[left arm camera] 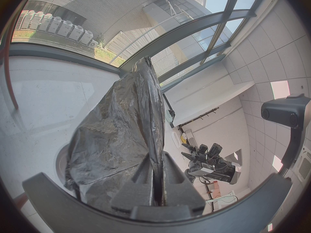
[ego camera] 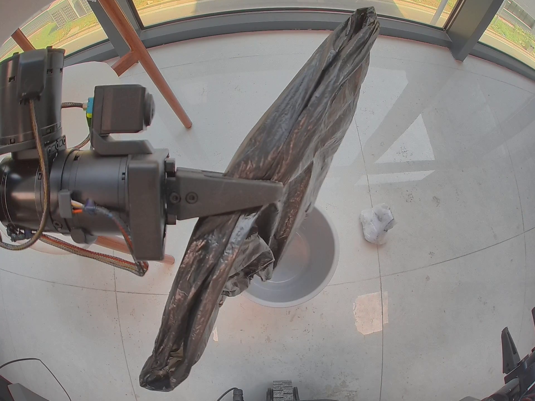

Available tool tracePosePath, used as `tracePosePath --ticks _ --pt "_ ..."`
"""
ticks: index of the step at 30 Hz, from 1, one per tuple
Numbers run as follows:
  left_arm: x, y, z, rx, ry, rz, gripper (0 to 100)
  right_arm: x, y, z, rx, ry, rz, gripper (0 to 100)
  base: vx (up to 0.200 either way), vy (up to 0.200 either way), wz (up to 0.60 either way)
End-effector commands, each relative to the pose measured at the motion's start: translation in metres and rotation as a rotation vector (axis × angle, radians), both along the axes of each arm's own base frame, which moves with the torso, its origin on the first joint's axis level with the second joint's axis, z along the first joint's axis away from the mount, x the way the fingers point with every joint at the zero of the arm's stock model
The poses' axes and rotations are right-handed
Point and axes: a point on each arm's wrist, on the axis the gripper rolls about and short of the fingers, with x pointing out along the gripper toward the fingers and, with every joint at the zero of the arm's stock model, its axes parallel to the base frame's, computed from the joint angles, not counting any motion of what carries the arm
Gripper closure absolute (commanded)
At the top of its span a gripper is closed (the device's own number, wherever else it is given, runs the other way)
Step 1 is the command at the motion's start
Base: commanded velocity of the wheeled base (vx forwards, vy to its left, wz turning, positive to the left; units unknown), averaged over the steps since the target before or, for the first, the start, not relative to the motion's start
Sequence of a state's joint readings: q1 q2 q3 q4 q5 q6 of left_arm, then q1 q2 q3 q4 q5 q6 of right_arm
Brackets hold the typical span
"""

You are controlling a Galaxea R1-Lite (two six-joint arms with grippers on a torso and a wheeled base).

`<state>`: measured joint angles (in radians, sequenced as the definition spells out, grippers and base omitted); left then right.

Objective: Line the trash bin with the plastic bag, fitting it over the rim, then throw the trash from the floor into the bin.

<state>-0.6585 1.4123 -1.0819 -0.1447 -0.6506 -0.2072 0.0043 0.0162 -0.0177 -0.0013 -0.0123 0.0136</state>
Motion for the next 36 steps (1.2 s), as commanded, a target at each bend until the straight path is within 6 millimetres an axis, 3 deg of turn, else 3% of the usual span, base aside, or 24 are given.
tracePosePath --ticks 1,13,21,26,36 --pt "0.008 -0.005 -0.007 0.017 0.017 0.002 100 0.000 0.000 -0.005 0.000 0.001 0.000 0 0.000 0.000 0.00" --pt "0.034 -0.028 -0.035 0.022 -0.025 -0.015 100 0.000 0.000 -0.005 0.006 0.001 -0.004 0 0.000 0.000 0.00" --pt "0.027 -0.028 -0.059 0.073 0.040 -0.032 100 0.000 0.000 -0.005 0.006 0.000 -0.004 0 0.000 0.000 0.00" --pt "0.026 -0.028 -0.063 0.082 0.051 -0.035 100 0.000 0.000 -0.005 0.006 0.000 -0.004 0 0.000 0.000 0.00" --pt "-0.007 -0.062 -0.076 0.112 0.063 -0.188 100 0.000 0.000 -0.005 0.006 0.000 -0.004 0 0.000 0.000 0.00"
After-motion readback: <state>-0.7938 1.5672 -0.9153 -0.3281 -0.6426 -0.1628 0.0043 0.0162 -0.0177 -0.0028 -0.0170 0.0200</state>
